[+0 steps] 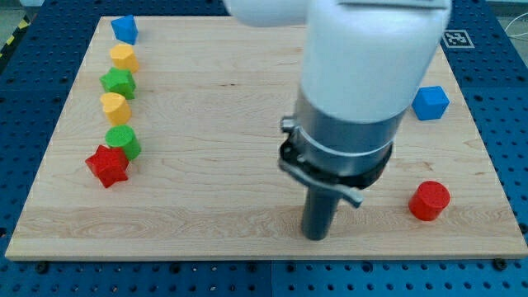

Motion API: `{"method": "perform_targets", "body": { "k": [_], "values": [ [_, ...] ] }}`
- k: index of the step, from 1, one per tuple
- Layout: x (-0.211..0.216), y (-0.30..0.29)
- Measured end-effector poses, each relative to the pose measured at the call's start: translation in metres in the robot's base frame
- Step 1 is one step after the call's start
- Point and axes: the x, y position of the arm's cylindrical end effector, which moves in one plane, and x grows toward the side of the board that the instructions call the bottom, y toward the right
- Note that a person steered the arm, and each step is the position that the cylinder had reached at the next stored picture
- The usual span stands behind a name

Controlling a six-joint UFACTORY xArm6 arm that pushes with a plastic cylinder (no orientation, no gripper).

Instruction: Push the red star towards right

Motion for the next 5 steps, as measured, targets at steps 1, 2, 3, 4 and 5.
{"method": "perform_targets", "body": {
  "k": [1,2,3,4,5],
  "values": [
    [0.008,-0.029],
    [-0.017,-0.08],
    [-0.037,-0.147],
    [-0.023,-0.197],
    [-0.024,-0.25]
  ]
}}
